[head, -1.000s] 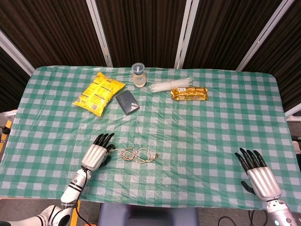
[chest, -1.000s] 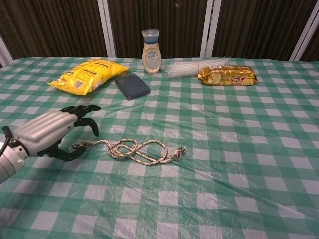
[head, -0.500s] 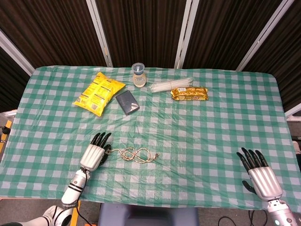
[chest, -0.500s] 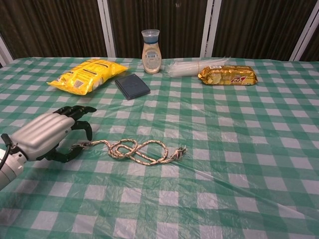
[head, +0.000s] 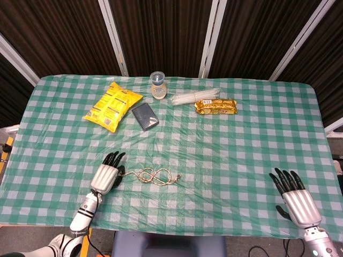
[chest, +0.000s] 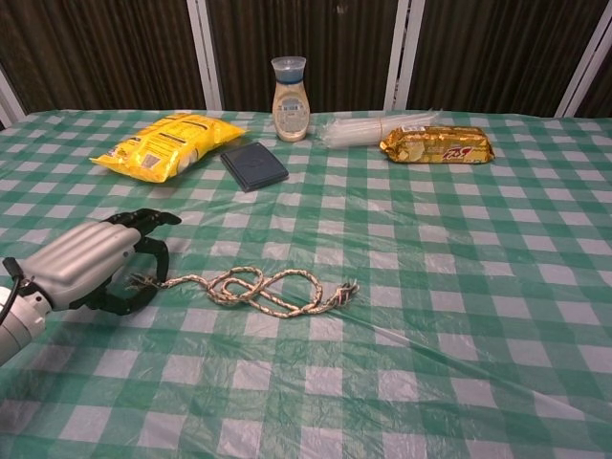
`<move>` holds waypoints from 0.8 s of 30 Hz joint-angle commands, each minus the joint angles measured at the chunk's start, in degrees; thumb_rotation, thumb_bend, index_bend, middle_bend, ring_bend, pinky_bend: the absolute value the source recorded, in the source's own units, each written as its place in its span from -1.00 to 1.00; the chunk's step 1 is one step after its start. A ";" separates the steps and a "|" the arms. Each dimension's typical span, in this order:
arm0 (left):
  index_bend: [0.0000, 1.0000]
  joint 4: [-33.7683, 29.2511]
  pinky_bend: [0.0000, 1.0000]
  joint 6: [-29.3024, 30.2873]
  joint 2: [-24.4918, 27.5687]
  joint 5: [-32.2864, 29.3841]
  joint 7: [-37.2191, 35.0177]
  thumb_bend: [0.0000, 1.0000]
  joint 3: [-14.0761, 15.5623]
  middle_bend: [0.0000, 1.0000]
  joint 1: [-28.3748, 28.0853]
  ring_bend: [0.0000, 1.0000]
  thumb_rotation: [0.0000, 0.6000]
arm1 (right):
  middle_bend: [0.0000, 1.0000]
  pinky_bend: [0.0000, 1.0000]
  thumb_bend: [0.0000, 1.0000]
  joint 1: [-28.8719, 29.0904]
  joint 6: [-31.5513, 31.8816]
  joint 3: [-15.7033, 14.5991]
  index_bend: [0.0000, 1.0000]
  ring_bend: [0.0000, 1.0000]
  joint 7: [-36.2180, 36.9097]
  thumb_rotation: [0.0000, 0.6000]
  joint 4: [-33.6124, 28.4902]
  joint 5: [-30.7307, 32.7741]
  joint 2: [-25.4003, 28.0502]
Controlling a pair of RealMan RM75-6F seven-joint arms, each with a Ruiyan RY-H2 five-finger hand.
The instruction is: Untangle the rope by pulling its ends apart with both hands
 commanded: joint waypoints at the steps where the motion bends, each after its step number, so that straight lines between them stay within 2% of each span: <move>1: 0.13 0.07 -0.74 0.21 -0.11 -0.07 -0.29 -0.08 -0.05 -0.82 -0.08 -1.00 1.00 | -1.00 -1.00 -0.37 0.09 -0.19 -0.08 -1.00 -1.00 -0.23 1.00 -0.01 0.04 -0.09; 6: 0.19 0.03 -0.73 1.10 0.04 0.13 -0.84 -0.08 0.02 -0.80 -0.12 -1.00 1.00 | -1.00 -1.00 -0.37 0.95 -1.06 -0.07 -1.00 -1.00 -1.07 1.00 -0.14 -0.50 -0.57; 11: 0.20 -1.17 -0.73 2.42 1.09 0.70 -1.32 -0.07 0.42 -0.80 0.11 -1.00 1.00 | -1.00 -1.00 -0.37 5.04 -3.62 0.58 -0.98 -1.00 -0.78 1.00 -0.84 -4.49 -1.87; 15: 0.20 -2.30 -0.72 3.56 2.07 1.14 -1.60 -0.07 0.89 -0.79 0.59 -1.00 1.00 | -1.00 -1.00 -0.37 9.91 -6.90 2.39 -0.61 -1.00 -1.24 1.00 -2.07 -7.37 -4.26; 19: 0.21 -3.11 -0.73 3.45 2.71 1.20 -2.10 -0.07 1.42 -0.79 0.85 -1.00 1.00 | -1.00 -1.00 -0.37 15.99 -13.94 4.69 -0.31 -1.00 -0.22 1.00 -3.85 -6.68 -8.19; 24: 0.21 -3.88 -0.73 4.10 3.13 1.61 -2.00 -0.08 1.85 -0.79 1.11 -1.00 1.00 | -1.00 -1.00 -0.37 23.05 -22.42 7.60 -0.19 -1.00 -0.89 1.00 -3.06 -4.20 -14.24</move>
